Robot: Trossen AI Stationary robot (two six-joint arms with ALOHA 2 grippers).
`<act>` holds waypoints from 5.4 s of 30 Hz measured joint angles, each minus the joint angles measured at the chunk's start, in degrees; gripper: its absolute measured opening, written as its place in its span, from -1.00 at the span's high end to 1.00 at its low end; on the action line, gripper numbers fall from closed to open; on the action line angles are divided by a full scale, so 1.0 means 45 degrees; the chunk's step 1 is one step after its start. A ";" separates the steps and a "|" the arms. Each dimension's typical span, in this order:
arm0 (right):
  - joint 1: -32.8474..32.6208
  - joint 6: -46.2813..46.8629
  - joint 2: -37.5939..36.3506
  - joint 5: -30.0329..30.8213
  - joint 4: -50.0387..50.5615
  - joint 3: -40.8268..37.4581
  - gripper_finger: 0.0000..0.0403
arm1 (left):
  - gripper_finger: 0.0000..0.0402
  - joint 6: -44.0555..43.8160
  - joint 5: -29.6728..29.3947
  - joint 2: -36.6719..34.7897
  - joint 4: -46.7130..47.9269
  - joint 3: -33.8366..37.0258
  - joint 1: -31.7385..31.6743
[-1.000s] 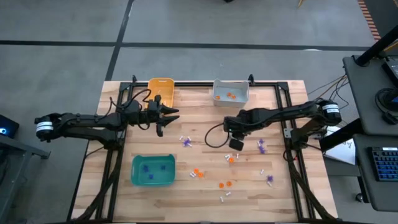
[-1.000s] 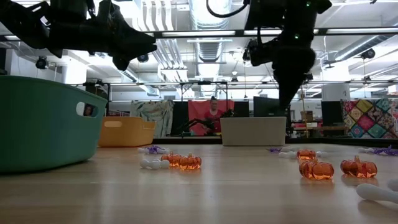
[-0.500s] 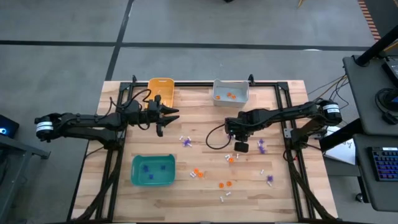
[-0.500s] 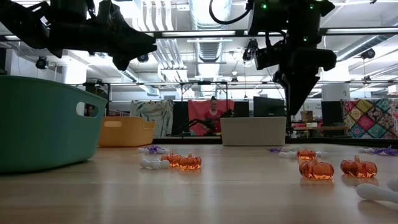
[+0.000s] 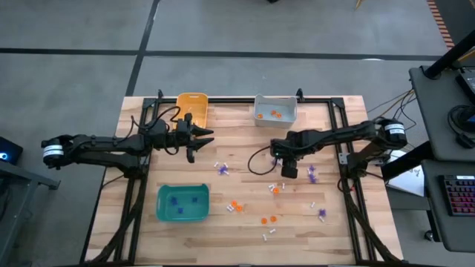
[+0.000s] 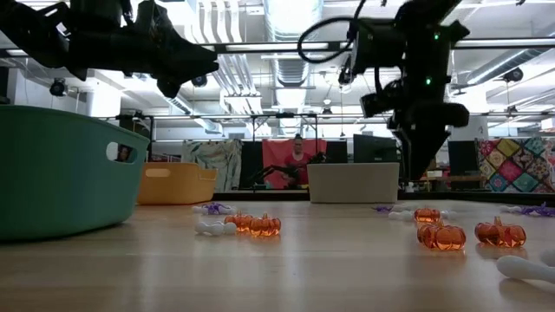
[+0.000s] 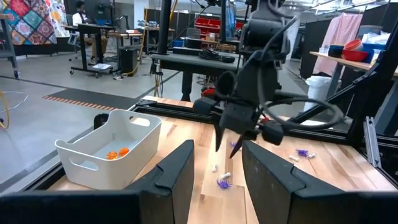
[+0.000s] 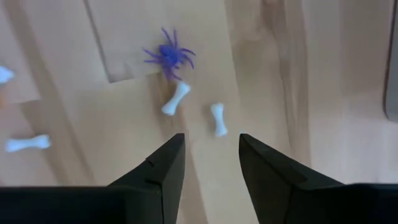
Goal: Sort Halloween decoration
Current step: Put the white bone toy into the orange bin
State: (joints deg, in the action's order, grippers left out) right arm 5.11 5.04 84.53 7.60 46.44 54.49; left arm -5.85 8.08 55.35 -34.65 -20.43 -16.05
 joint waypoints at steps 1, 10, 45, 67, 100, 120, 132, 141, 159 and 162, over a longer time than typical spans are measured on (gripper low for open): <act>0.0097 -0.0124 0.0000 -0.0004 -0.0253 -0.0143 0.28 | 0.41 0.0000 0.0000 0.0001 0.0000 0.0000 0.0000; 0.0845 -0.1134 0.0000 -0.0025 -0.1667 -0.0944 0.37 | 0.41 0.0000 0.0000 0.0000 -0.0005 0.0000 0.0000; 0.1367 -0.0978 0.0324 -0.0678 -0.2447 -0.1435 0.94 | 0.41 0.0141 -0.0010 0.0005 -0.0019 0.0000 -0.0015; 0.1492 -0.2251 -0.0745 -0.0896 -1.3345 -0.1265 0.94 | 0.41 0.0242 -0.0038 -0.0124 -0.2157 -0.0004 -0.0039; 0.3693 -0.3353 0.7899 -0.2497 -1.2351 0.8680 0.94 | 0.41 0.0936 -0.0685 -0.2289 -0.1568 -0.0005 -0.0121; 0.3706 -0.2701 1.1508 -0.2798 -1.0955 1.4012 0.94 | 0.41 0.1190 -0.0719 -0.2950 -0.0865 -0.0005 -0.0219; 0.3701 -0.2112 1.1861 -0.2798 -1.1105 1.4207 0.94 | 0.41 0.1190 -0.0719 -0.2934 -0.0840 -0.0005 -0.0228; 0.3676 -0.0996 1.1861 -0.2798 -1.0953 1.4047 0.94 | 0.41 0.1190 -0.0714 -0.2905 -0.0831 -0.0005 -0.0228; 0.3672 -0.0748 1.1861 -0.3376 -1.0545 1.4035 0.88 | 0.41 0.1190 -0.0709 -0.2905 -0.0831 -0.0005 -0.0228; 0.3672 -0.0752 1.1861 -0.3376 -1.0546 1.4030 0.78 | 0.41 0.1190 -0.0709 -0.2905 -0.0831 -0.0005 -0.0228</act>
State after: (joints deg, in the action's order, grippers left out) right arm 21.63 1.65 137.91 -7.60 -1.02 117.62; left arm -0.49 4.89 42.28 -38.39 -20.45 -17.08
